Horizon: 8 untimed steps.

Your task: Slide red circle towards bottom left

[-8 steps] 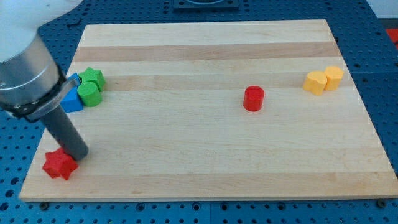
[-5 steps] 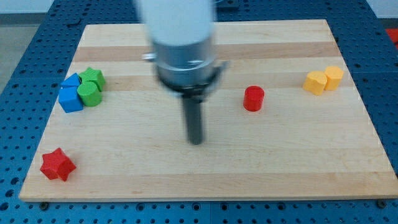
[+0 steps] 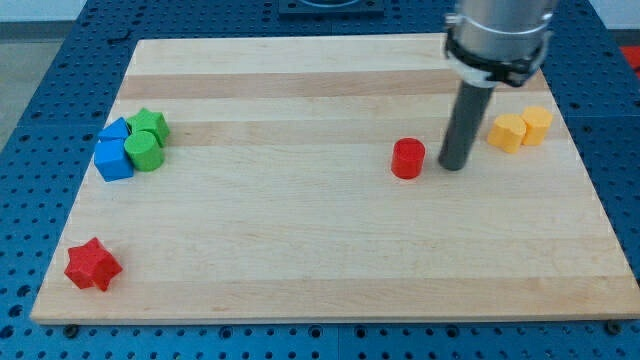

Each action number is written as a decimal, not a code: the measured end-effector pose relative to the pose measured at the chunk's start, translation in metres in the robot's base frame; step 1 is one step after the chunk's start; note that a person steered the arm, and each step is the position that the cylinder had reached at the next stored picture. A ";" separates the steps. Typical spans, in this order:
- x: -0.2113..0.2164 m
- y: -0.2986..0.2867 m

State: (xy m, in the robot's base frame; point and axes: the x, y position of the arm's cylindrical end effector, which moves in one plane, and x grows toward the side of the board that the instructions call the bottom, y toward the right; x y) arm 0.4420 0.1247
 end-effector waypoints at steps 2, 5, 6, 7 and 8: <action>0.000 -0.089; -0.016 -0.141; 0.016 -0.183; 0.051 -0.223; 0.062 -0.264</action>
